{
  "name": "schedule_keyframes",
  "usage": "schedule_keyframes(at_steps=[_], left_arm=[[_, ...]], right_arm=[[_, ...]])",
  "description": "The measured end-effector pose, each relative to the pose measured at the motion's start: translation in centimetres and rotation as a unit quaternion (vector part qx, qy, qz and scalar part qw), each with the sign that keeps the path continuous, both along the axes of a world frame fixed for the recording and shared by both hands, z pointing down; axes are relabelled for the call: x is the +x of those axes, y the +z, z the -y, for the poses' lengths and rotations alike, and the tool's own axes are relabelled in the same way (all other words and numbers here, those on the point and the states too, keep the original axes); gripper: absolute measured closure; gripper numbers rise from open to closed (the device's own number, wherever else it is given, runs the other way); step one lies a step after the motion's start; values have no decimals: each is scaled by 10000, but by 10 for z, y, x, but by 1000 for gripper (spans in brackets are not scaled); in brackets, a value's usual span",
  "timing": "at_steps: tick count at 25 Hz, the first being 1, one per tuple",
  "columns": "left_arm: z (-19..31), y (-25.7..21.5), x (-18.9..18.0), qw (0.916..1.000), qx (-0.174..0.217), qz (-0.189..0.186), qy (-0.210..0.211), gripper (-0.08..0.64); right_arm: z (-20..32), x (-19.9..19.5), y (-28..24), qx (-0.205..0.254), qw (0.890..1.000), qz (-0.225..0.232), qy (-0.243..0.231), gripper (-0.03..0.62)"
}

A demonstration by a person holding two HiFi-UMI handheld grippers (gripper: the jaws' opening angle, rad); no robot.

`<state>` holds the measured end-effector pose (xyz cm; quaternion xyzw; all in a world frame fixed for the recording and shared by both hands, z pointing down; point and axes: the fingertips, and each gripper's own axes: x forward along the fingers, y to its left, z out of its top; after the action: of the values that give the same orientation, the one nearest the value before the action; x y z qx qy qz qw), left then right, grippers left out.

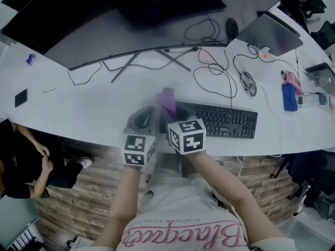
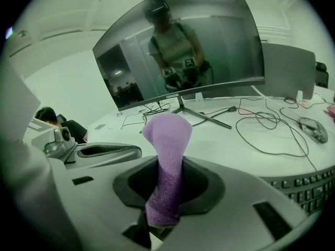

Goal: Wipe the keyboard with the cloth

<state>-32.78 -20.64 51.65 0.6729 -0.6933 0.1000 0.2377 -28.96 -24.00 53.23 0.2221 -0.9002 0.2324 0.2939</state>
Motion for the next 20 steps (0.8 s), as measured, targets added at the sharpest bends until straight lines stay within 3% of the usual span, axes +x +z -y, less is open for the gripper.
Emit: schedule_keyframes(at_steps=[8, 20], left_arm=[[3, 2, 5, 10000, -48, -81, 31, 552], [14, 3, 27, 9999, -100, 38, 38, 552]], right_arm=[[6, 3, 11, 30, 9996, -280, -27, 499], [17, 25, 14, -2, 9995, -291, -106, 499]])
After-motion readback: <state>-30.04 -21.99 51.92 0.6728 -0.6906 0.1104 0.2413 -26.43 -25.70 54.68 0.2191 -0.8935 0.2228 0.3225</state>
